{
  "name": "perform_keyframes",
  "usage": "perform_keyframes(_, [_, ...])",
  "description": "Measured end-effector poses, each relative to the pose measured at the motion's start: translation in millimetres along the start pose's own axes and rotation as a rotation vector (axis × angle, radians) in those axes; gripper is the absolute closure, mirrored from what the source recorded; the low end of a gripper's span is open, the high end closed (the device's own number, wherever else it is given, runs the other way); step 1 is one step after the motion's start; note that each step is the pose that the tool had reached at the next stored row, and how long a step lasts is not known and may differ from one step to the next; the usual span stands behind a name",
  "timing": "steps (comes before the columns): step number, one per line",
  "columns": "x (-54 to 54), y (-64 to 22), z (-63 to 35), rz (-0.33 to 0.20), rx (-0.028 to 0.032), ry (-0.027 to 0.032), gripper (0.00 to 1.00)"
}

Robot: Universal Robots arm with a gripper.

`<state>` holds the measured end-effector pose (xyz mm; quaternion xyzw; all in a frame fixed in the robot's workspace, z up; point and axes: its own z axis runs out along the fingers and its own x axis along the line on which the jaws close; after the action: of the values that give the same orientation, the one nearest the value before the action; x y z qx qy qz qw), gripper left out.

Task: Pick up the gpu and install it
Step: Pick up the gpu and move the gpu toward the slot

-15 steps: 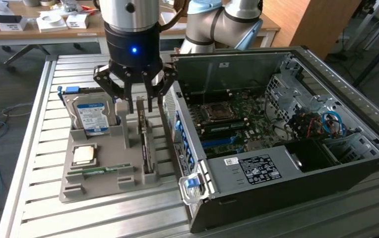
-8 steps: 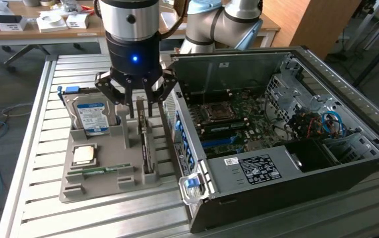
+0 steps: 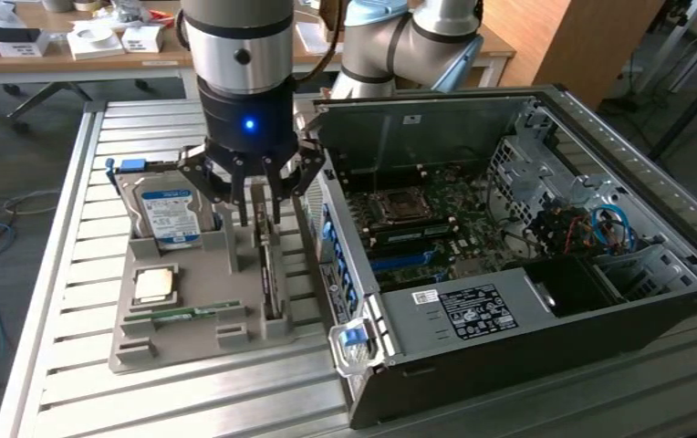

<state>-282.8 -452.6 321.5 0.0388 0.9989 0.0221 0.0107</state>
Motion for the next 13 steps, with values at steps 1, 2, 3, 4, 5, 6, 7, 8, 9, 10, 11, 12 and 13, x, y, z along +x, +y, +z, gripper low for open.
perform_keyframes(1, [0.0, -0.1, 1.8, 0.0, -0.0001, 0.0, 0.58])
perform_keyframes(2, [0.1, -0.2, 3.6, 0.0, -0.0001, 0.0, 0.58])
perform_keyframes(3, [0.1, -0.2, 5.4, 0.0, 0.0, 0.0, 0.58])
perform_keyframes(4, [0.1, -0.3, 7.2, 0.0, 0.0, 0.0, 0.58])
perform_keyframes(5, [0.2, -0.4, 9.1, 0.0, 0.0, 0.0001, 0.58])
perform_keyframes(6, [0.2, -0.5, 11.0, 0.0, 0.0, 0.0, 0.58])
perform_keyframes(7, [0.3, -0.6, 12.7, 0.0, 0.0, 0.0, 0.58])
perform_keyframes(8, [0.3, -0.7, 14.6, 0.0, 0.0, 0.0, 0.58])
perform_keyframes(9, [0.3, -0.8, 16.3, 0.0, 0.0, 0.0, 0.58])
perform_keyframes(10, [0.4, -0.8, 18.1, 0.0, 0.0, 0.0001, 0.58])
perform_keyframes(11, [0.4, -0.9, 19.9, 0.0, 0.0, 0.0, 0.58])
perform_keyframes(12, [0.4, -1.0, 21.9, 0.0, -0.0001, -0.0001, 0.58])
perform_keyframes(13, [0.4, -1.1, 23.7, 0.0, -0.0001, 0.0, 0.58])
